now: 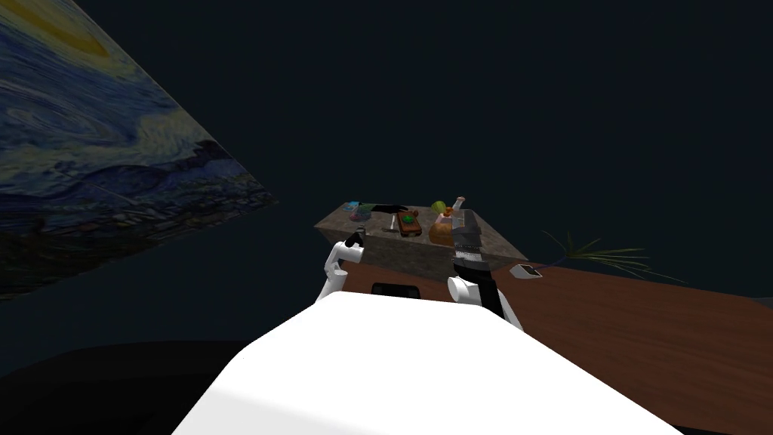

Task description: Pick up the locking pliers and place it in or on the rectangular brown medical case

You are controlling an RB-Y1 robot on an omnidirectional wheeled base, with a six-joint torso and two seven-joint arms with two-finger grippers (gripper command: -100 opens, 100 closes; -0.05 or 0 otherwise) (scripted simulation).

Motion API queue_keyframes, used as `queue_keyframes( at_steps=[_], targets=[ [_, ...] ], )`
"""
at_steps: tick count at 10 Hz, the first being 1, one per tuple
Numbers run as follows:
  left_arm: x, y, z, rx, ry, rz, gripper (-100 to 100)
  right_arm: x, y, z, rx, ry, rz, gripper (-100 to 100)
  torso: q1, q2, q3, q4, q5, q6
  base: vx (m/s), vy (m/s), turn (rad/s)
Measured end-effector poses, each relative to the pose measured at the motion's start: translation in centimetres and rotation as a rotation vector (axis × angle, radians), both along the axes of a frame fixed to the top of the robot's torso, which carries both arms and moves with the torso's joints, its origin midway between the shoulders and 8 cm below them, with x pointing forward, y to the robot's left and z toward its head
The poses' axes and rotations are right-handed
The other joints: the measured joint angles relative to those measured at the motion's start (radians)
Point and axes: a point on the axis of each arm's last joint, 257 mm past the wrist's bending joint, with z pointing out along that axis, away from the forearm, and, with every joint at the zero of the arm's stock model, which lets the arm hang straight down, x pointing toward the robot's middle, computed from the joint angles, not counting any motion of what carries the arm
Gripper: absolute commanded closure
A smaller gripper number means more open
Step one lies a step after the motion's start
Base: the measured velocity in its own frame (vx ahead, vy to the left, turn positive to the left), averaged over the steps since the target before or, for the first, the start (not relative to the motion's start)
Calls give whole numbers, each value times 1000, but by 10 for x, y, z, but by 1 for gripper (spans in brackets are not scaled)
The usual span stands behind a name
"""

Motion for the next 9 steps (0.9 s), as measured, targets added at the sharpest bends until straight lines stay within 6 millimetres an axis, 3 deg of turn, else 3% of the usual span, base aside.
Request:
queue_keyframes(
  at_steps=[9],
  targets=[
    [-10, -38, -33, -29, 204, -15, -100, 0, 0, 0, 0, 0, 0, 0, -1, -2, -1, 0, 0, 0, 56, 1, -34]
  ],
)
